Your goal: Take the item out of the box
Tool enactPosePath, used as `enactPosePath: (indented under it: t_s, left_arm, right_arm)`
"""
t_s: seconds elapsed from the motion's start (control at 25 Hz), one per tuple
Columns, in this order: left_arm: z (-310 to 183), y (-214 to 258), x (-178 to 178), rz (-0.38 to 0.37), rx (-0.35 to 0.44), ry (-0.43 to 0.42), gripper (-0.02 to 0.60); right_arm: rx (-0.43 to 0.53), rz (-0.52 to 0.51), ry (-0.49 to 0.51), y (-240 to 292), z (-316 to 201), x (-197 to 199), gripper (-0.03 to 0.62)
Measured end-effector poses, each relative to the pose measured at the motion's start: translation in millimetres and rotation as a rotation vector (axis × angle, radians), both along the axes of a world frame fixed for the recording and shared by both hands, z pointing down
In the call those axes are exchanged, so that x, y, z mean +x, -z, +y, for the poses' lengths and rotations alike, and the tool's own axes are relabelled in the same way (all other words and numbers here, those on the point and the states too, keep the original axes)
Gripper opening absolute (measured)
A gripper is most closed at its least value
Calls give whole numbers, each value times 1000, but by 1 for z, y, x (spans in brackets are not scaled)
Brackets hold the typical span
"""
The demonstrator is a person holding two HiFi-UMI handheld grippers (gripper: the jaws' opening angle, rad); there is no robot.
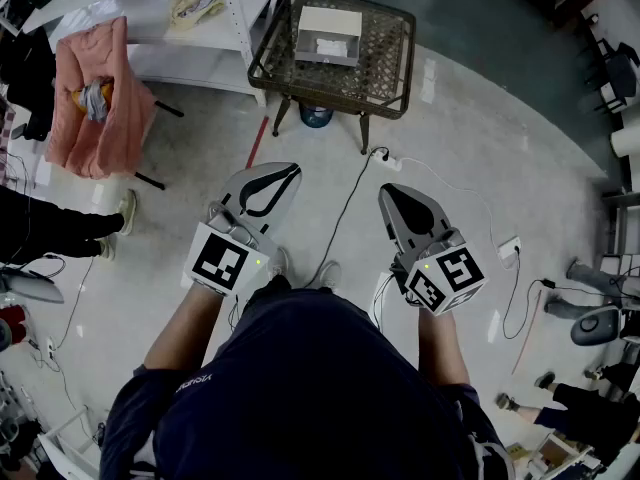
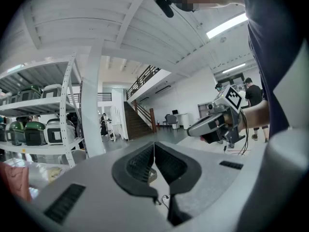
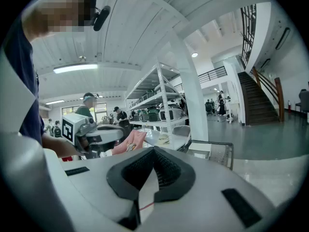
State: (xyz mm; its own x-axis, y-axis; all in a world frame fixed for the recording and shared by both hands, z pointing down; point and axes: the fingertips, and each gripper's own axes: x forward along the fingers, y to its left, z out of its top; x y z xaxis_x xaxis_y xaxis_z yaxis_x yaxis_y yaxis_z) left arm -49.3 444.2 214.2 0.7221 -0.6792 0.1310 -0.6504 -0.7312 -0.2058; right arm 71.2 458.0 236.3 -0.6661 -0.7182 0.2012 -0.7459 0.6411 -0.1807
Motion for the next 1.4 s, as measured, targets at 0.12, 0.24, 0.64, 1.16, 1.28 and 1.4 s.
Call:
enactPosePath:
  t_s: [0.12, 0.24, 0.64, 1.16, 1.28, 1.4]
  left_arm:
    - [3, 0, 3, -1, -2, -1, 12]
    - [7, -2, 8, -1, -2, 0, 12]
    - [20, -5, 35, -25, -1, 15, 12]
    - [15, -11, 62, -34, -5, 52, 12]
    - [4, -13, 65, -31, -6, 49, 12]
    - [-12, -15, 62, -19, -9, 52, 12]
  right_arm:
    - [-2, 0, 1, -1, 3, 3, 23]
    - [-3, -1, 3, -2, 6, 6, 23]
    - [-39, -43, 15, -11, 14, 31, 25]
    - [-58, -70, 64, -9, 6, 60, 25]
    - [-63, -64, 66, -11, -4, 60, 25]
    - [-69, -59, 68, -12, -18, 57, 25]
